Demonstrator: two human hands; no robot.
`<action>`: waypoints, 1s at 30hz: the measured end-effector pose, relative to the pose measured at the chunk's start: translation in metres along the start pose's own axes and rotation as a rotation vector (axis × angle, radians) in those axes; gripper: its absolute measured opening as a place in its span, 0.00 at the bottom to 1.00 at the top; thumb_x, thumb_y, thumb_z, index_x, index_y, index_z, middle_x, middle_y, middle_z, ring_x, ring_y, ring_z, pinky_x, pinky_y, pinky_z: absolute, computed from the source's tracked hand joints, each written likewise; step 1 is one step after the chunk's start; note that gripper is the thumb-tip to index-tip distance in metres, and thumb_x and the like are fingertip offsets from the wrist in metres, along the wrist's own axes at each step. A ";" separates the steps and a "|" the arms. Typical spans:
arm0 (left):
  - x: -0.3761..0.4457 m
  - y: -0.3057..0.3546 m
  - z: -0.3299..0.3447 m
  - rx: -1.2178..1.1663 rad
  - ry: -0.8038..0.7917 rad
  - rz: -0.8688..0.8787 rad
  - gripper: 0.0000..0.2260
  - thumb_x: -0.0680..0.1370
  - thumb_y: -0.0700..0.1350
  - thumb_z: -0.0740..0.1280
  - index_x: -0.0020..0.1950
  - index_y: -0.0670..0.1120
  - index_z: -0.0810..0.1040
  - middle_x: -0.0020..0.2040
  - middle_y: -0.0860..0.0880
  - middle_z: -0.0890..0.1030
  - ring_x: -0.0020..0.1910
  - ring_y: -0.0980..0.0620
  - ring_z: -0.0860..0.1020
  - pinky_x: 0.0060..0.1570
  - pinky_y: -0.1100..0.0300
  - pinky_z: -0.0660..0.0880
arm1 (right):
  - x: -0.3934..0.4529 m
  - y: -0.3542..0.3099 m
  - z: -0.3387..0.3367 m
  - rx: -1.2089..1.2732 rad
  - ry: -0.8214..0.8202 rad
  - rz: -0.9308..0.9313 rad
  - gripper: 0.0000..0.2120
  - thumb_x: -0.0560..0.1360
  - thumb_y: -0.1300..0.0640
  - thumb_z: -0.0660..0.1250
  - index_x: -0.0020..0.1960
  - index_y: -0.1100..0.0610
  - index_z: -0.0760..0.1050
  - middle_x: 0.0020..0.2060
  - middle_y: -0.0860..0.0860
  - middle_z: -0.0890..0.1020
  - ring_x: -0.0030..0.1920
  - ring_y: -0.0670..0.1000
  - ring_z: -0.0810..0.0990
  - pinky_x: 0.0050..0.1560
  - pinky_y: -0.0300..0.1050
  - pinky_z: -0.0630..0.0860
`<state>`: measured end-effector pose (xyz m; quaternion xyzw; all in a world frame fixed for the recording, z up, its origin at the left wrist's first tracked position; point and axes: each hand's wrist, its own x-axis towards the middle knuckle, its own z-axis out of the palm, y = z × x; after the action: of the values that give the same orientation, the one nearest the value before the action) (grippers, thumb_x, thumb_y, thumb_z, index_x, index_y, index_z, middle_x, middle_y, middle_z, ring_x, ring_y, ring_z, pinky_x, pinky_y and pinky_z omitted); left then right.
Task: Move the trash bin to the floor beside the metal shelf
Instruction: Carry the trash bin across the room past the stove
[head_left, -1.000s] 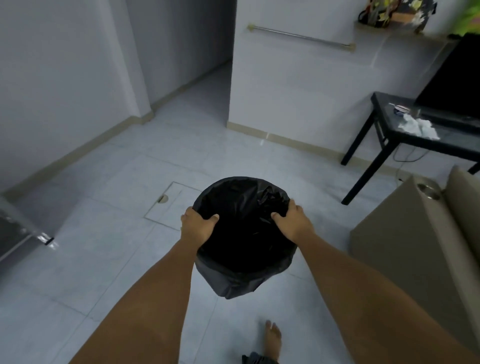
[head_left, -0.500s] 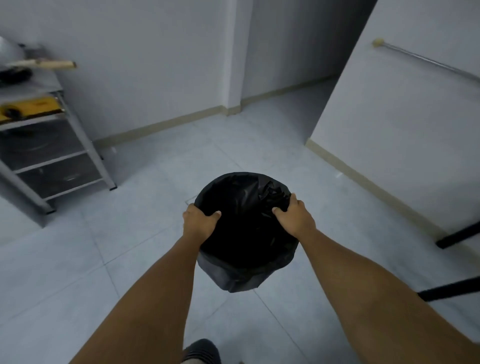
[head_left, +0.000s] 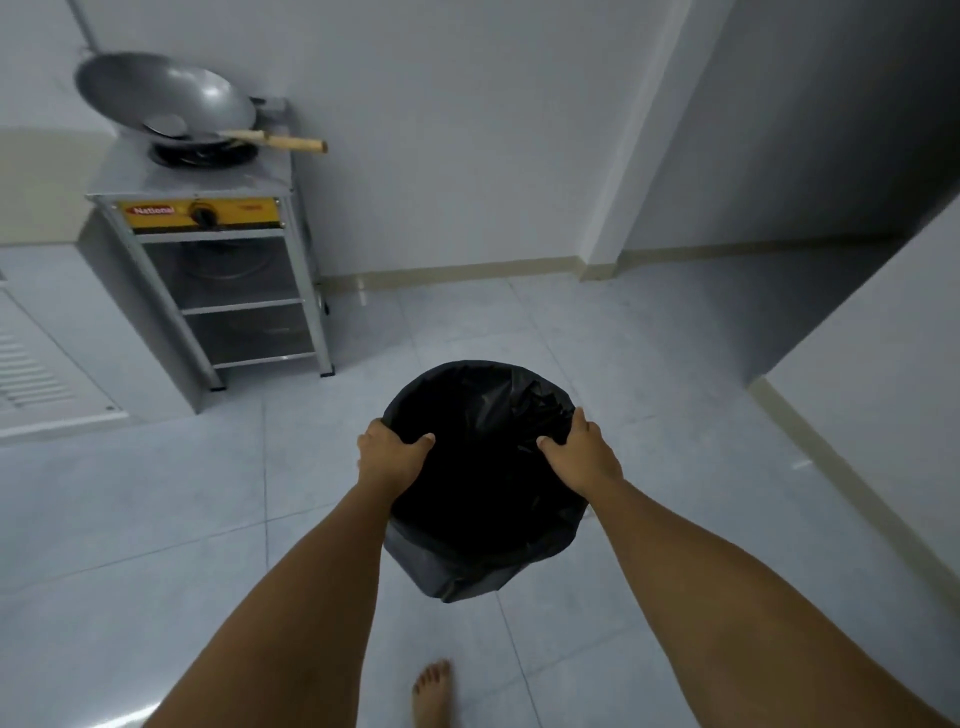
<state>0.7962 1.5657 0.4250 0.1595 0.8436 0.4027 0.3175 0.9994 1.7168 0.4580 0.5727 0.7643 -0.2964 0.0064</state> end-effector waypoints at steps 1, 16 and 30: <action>0.013 0.005 -0.003 -0.011 0.005 -0.002 0.37 0.70 0.58 0.73 0.71 0.39 0.67 0.67 0.37 0.73 0.65 0.35 0.75 0.66 0.40 0.72 | 0.013 -0.009 -0.001 0.001 -0.008 -0.008 0.41 0.77 0.40 0.61 0.81 0.55 0.46 0.76 0.59 0.62 0.72 0.63 0.69 0.68 0.57 0.69; 0.195 0.078 -0.021 -0.081 0.093 -0.049 0.41 0.65 0.60 0.72 0.72 0.41 0.66 0.66 0.39 0.74 0.64 0.36 0.76 0.64 0.39 0.75 | 0.217 -0.126 -0.015 -0.021 -0.088 -0.140 0.42 0.77 0.40 0.62 0.81 0.55 0.45 0.76 0.59 0.61 0.72 0.62 0.68 0.69 0.57 0.69; 0.390 0.150 -0.006 -0.140 0.138 -0.196 0.41 0.68 0.59 0.73 0.75 0.42 0.62 0.70 0.38 0.70 0.68 0.35 0.73 0.67 0.39 0.73 | 0.445 -0.233 -0.028 -0.106 -0.184 -0.264 0.40 0.78 0.41 0.60 0.81 0.54 0.44 0.77 0.57 0.59 0.72 0.61 0.68 0.65 0.56 0.70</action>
<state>0.5028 1.8611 0.3862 0.0254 0.8448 0.4376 0.3069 0.6505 2.0778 0.4295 0.4366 0.8436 -0.3050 0.0675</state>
